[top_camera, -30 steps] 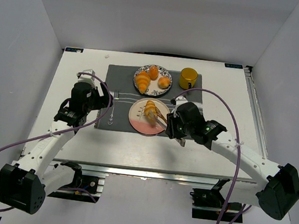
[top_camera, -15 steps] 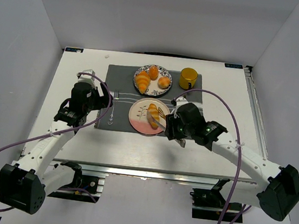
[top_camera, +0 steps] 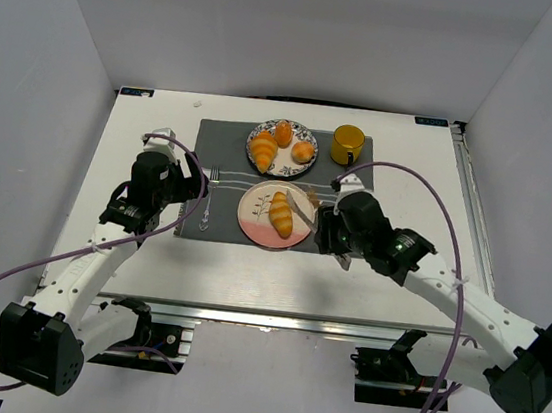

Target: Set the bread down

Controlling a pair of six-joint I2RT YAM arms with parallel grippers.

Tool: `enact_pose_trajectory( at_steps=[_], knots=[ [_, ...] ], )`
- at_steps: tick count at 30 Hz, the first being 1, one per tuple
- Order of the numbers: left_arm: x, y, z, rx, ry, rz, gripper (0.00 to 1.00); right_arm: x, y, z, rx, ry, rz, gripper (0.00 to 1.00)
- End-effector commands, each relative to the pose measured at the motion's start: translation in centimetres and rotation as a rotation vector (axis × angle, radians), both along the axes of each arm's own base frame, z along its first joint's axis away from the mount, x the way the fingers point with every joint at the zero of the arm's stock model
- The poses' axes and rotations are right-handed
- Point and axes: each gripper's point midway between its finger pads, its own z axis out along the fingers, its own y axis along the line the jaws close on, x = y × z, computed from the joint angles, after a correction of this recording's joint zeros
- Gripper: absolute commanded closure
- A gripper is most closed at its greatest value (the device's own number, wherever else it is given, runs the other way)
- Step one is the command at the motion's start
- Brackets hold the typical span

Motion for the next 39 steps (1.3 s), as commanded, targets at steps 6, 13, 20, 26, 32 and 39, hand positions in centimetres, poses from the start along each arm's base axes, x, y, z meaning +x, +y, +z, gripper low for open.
enact_pose_trajectory(
  at_steps=[6,13,20,26,32,39],
  knots=[
    [-0.4,0.0,0.5,-0.011,-0.018,-0.005,0.02,4.8,-8.7,4.9,-0.038,-0.153,-0.410,0.48],
    [-0.5,-0.1,0.6,-0.012,-0.025,-0.017,0.02,6.5,-18.5,1.5,-0.040,-0.111,-0.737,0.50],
    [-0.8,-0.1,0.3,-0.007,-0.021,-0.023,0.02,4.3,-23.1,-5.4,-0.062,0.062,-0.988,0.52],
    [-1.1,-0.2,-0.2,-0.013,-0.013,-0.027,0.02,3.0,-24.3,-9.8,-0.094,0.179,-1.081,0.52],
    [-1.1,-0.2,-0.3,-0.013,-0.015,-0.026,0.02,1.7,-23.2,-13.6,-0.097,0.306,-1.067,0.51],
    [-0.9,-0.2,-0.4,-0.004,-0.011,-0.028,0.02,1.4,-22.7,-14.1,-0.083,0.339,-1.063,0.16]
  ],
)
